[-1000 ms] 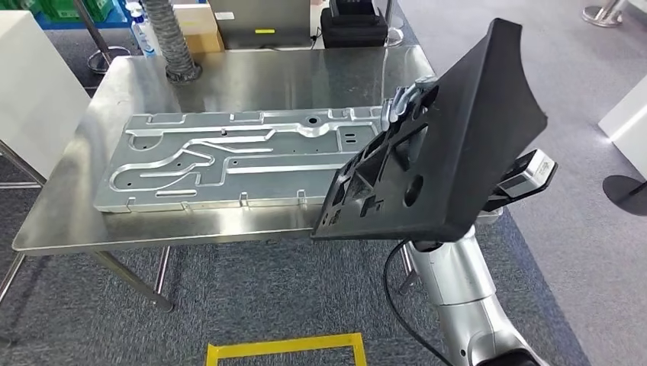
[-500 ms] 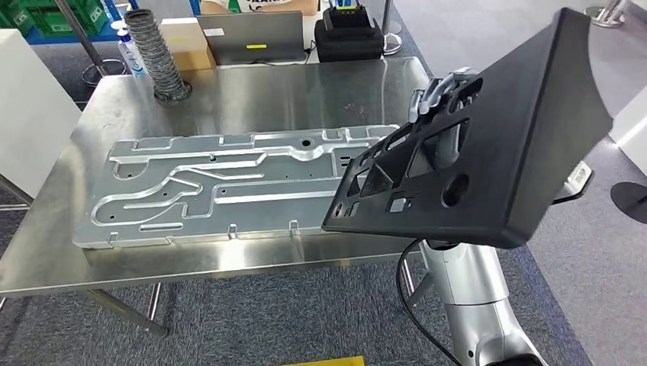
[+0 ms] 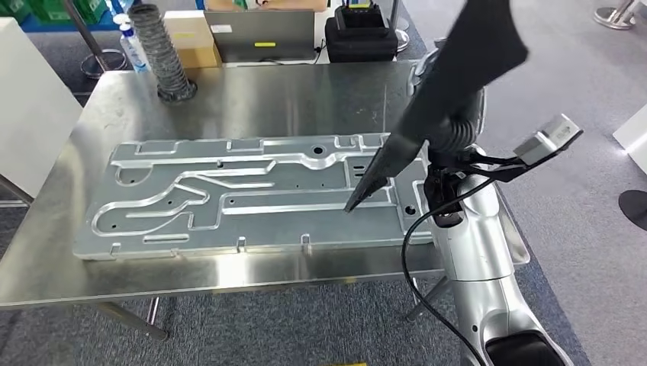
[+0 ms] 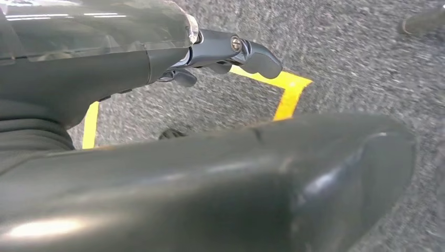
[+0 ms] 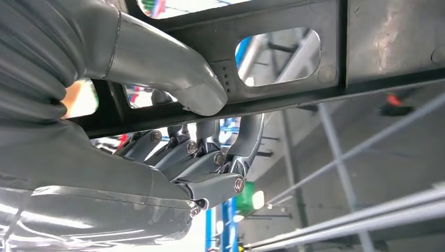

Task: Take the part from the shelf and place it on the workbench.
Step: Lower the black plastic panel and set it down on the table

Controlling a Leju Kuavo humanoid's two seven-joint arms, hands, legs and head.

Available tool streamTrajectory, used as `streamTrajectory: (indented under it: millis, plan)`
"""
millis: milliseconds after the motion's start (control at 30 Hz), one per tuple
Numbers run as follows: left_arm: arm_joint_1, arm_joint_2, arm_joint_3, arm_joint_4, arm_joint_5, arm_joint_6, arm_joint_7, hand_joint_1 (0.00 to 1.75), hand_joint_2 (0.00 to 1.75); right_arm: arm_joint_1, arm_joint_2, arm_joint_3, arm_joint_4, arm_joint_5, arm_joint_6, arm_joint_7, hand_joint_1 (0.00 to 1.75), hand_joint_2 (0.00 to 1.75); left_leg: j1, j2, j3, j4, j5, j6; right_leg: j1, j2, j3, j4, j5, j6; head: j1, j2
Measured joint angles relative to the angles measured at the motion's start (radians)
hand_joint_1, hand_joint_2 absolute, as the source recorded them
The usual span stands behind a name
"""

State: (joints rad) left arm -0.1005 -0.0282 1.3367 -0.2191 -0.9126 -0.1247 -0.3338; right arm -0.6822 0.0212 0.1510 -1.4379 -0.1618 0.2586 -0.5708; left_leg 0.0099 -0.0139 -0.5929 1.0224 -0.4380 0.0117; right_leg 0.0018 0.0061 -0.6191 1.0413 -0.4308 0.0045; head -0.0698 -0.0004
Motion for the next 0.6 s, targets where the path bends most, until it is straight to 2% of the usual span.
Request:
streamTrajectory:
  millis: [67, 133, 167, 200, 267, 300, 333, 367, 433, 467, 500, 533, 600]
  plan:
    - [0.0, -0.001, 0.003, 0.0, 0.003, -0.005, -0.005, 0.0, 0.0, -0.035, -0.006, 0.015, 0.041, 0.037, -0.017, 0.036, 1.75, 1.75, -0.001, 0.0, -0.001, -0.002, -0.003, -0.01, 0.004, 0.001, 0.002, -0.019, 0.001, -0.008, 0.0, 0.0]
    - [0.0, 0.0, 0.004, 0.0, 0.005, -0.009, -0.01, 0.0, 0.0, -0.076, -0.013, 0.035, 0.087, 0.079, -0.029, 0.074, 1.75, 1.75, -0.001, 0.001, -0.003, 0.005, -0.013, -0.02, -0.002, 0.0, 0.007, -0.027, 0.002, -0.018, 0.0, 0.0]
    - [0.0, 0.001, 0.005, 0.0, 0.007, -0.011, -0.013, 0.0, 0.0, -0.101, -0.016, 0.047, 0.113, 0.1, -0.034, 0.089, 1.75, 1.75, -0.002, 0.002, -0.013, 0.028, -0.028, -0.024, -0.005, 0.0, 0.011, -0.032, 0.004, -0.023, 0.0, 0.0]
    - [0.0, 0.002, 0.006, 0.0, 0.008, -0.014, -0.016, 0.0, 0.0, -0.127, -0.018, 0.062, 0.14, 0.123, -0.04, 0.104, 1.75, 1.75, -0.001, 0.003, -0.034, 0.074, -0.053, -0.028, -0.007, -0.001, 0.014, -0.036, 0.004, -0.028, 0.0, 0.0]
    - [0.001, 0.002, 0.009, 0.0, 0.01, -0.02, -0.022, 0.0, 0.0, -0.181, -0.022, 0.096, 0.201, 0.183, -0.053, 0.134, 1.75, 1.75, 0.001, 0.005, -0.102, 0.211, -0.11, -0.034, -0.005, -0.001, 0.017, -0.036, 0.002, -0.033, 0.0, 0.0]
    - [0.001, 0.002, 0.01, 0.0, 0.01, -0.023, -0.025, 0.0, 0.0, -0.205, -0.025, 0.115, 0.234, 0.217, -0.059, 0.149, 1.75, 1.75, 0.002, 0.006, -0.133, 0.267, -0.125, -0.037, -0.004, -0.001, 0.018, -0.035, 0.0, -0.034, 0.0, 0.0]
    - [0.002, 0.002, 0.011, 0.0, 0.01, -0.025, -0.028, 0.0, 0.0, -0.228, -0.027, 0.134, 0.264, 0.248, -0.061, 0.162, 1.75, 1.75, 0.002, 0.006, -0.15, 0.291, -0.121, -0.039, -0.004, -0.001, 0.021, -0.035, -0.002, -0.035, 0.0, 0.0]
    - [0.003, 0.002, 0.011, 0.0, 0.01, -0.026, -0.031, 0.0, 0.0, -0.251, -0.028, 0.155, 0.296, 0.275, -0.057, 0.175, 1.75, 1.75, 0.002, 0.006, -0.147, 0.272, -0.096, -0.039, -0.003, -0.001, 0.023, -0.033, -0.005, -0.034, 0.0, 0.0]
    - [0.002, 0.002, 0.011, 0.0, 0.006, -0.029, -0.037, 0.0, 0.0, -0.305, -0.029, 0.195, 0.355, 0.308, -0.036, 0.195, 1.75, 1.75, 0.002, 0.007, -0.094, 0.142, -0.016, -0.036, -0.004, -0.001, 0.03, -0.027, -0.015, -0.03, 0.0, 0.0]
    - [0.001, 0.002, 0.011, 0.0, 0.003, -0.031, -0.041, 0.0, 0.0, -0.335, -0.029, 0.215, 0.388, 0.322, -0.023, 0.201, 1.75, 1.75, 0.001, 0.008, -0.064, 0.076, 0.011, -0.033, -0.002, -0.001, 0.031, -0.023, -0.02, -0.027, 0.0, 0.0]
    - [0.0, 0.002, 0.011, 0.0, 0.0, -0.034, -0.045, 0.0, 0.0, -0.364, -0.028, 0.232, 0.417, 0.333, -0.01, 0.205, 1.75, 1.75, -0.001, 0.008, -0.044, 0.032, 0.025, -0.029, -0.001, -0.001, 0.03, -0.019, -0.023, -0.023, 0.0, 0.0]
    - [-0.001, 0.002, 0.011, 0.0, -0.003, -0.036, -0.049, 0.0, 0.0, -0.388, -0.028, 0.249, 0.446, 0.344, 0.002, 0.207, 1.75, 1.75, -0.003, 0.007, -0.035, 0.011, 0.026, -0.025, 0.001, -0.001, 0.028, -0.017, -0.025, -0.019, 0.0, 0.0]
    - [-0.001, 0.002, 0.011, 0.0, -0.008, -0.039, -0.055, 0.0, 0.0, -0.425, -0.024, 0.282, 0.507, 0.366, 0.022, 0.209, 1.75, 1.75, -0.002, 0.006, -0.034, 0.005, 0.022, -0.015, 0.003, -0.001, 0.025, -0.017, -0.026, -0.01, 0.0, 0.0]
